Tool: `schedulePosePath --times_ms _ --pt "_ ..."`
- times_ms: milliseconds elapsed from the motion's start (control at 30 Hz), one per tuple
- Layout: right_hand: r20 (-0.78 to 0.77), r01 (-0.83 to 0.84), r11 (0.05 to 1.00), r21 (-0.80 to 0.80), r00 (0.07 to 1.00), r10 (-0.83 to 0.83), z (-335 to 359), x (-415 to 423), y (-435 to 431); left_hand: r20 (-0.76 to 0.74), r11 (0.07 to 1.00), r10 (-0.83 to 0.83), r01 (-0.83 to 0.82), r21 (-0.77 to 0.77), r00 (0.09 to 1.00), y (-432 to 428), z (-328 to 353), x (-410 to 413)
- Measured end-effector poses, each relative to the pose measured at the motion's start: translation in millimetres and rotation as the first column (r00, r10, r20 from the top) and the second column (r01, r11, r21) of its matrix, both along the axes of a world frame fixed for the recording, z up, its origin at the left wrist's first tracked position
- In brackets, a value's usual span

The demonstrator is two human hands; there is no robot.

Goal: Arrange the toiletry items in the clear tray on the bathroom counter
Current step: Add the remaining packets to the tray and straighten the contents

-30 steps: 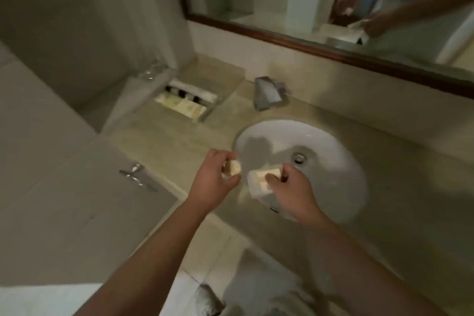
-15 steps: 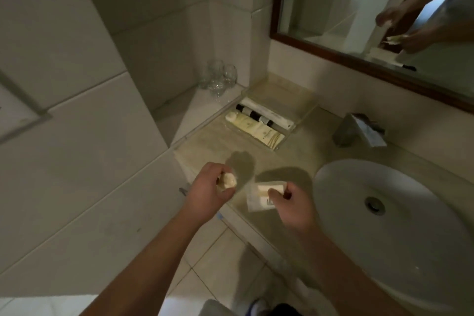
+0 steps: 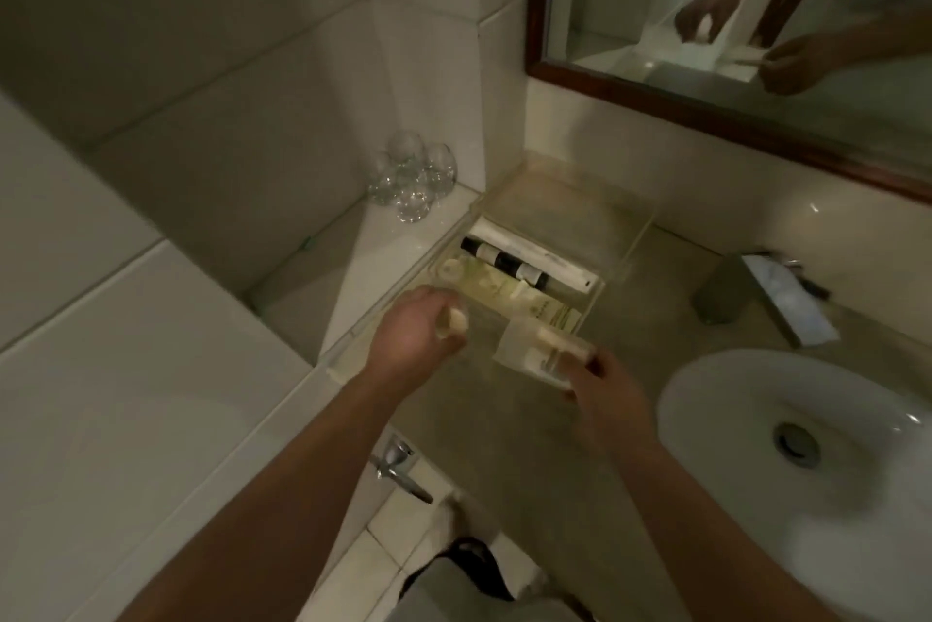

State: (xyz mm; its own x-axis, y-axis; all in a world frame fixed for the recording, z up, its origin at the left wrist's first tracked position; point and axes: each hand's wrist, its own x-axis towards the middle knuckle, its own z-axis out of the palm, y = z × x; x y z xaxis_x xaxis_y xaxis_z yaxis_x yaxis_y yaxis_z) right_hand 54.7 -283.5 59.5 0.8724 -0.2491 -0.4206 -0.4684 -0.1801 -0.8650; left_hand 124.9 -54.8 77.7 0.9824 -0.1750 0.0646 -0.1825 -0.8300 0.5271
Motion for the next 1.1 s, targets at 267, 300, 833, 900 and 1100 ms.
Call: schedulePosePath --times_ms 267,300,833,900,1100 --pt "-0.022 0.156 0.984 -0.083 0.987 -0.158 -2.7 38.9 3.3 -0.066 0.98 -0.146 0.153 0.127 0.987 -2.0 -31.5 96.4" --pt "-0.021 0.168 0.982 -0.081 0.985 -0.171 -3.1 42.7 3.9 -0.068 0.971 -0.176 0.184 0.15 0.982 -2.7 -34.6 102.8" --pt "-0.241 0.27 0.963 -0.024 0.933 -0.267 -14.4 132.5 -6.9 -0.18 0.946 -0.246 0.276 0.168 0.952 -1.1 -66.7 151.6" --pt "-0.211 0.204 0.966 -0.161 0.949 -0.236 -16.3 137.4 -8.3 -0.188 0.949 -0.244 0.274 0.155 0.951 -1.4 -65.4 152.0" --pt "-0.141 0.087 0.829 -0.552 0.97 -0.196 -20.0 134.0 -3.7 -0.192 0.958 -0.237 0.262 0.12 0.952 -6.9 -63.0 148.5"
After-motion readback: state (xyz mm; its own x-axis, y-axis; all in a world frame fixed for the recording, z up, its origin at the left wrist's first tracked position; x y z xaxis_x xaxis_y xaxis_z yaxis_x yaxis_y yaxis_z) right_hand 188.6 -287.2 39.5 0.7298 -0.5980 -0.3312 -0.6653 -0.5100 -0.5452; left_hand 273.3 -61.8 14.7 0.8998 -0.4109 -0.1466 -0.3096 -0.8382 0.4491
